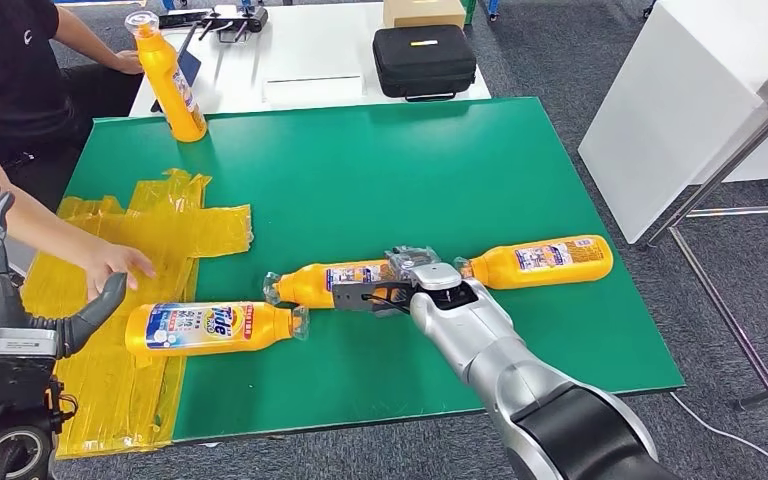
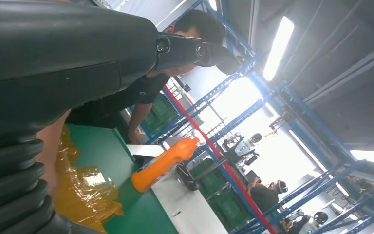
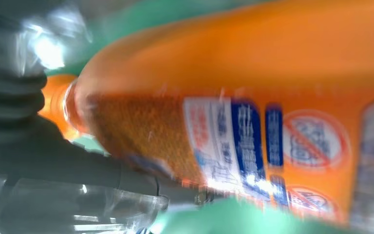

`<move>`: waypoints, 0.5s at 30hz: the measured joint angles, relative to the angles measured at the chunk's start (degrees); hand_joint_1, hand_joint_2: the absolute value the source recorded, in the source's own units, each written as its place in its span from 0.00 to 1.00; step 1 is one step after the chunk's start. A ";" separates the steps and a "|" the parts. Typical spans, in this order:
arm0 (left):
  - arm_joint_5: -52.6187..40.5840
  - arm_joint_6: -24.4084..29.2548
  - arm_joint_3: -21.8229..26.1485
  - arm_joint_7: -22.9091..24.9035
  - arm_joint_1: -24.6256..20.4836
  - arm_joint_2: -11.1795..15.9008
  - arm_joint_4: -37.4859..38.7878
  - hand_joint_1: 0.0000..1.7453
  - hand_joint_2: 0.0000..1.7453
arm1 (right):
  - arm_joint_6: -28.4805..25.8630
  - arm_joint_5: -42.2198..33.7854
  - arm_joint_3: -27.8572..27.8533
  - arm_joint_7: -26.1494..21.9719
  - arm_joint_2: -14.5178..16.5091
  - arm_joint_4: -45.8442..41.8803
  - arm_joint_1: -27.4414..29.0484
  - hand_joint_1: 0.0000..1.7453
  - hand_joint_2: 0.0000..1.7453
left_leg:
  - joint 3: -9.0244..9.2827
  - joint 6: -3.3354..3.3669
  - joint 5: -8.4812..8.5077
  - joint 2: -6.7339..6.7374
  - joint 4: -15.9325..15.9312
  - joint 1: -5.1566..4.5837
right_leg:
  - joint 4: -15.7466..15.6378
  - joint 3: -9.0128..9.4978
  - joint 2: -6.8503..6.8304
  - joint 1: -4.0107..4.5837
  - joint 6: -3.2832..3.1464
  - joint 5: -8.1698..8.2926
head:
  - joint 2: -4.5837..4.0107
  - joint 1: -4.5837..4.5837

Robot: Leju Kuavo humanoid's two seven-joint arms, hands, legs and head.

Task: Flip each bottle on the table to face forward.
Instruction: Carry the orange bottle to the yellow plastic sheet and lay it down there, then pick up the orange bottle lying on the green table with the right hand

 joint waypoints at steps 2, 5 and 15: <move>0.58 0.34 -0.01 -0.28 -0.14 0.46 0.11 0.00 0.00 | -0.21 0.11 -0.03 -0.63 -0.02 1.03 -0.08 0.21 1.00 | 0.02 0.00 0.00 0.04 0.00 0.00 | 0.00 0.01 0.02 0.00 0.00 0.00 | 0.00 0.00; 0.89 0.50 -0.02 -0.46 -0.28 0.90 0.16 0.00 0.00 | -0.37 0.13 -0.07 -0.99 -0.02 2.03 -0.40 0.41 1.00 | 0.07 0.00 0.00 0.06 0.00 0.00 | 0.00 0.03 0.03 0.00 -0.01 0.00 | 0.00 0.01; 2.78 1.57 -0.16 -1.40 -1.07 1.77 1.31 0.00 0.00 | -3.08 0.34 -0.16 -2.38 0.54 4.49 -0.93 1.00 1.00 | 0.22 0.00 -0.01 0.10 0.00 0.00 | -0.01 0.18 0.04 0.00 -0.01 0.00 | 0.00 0.01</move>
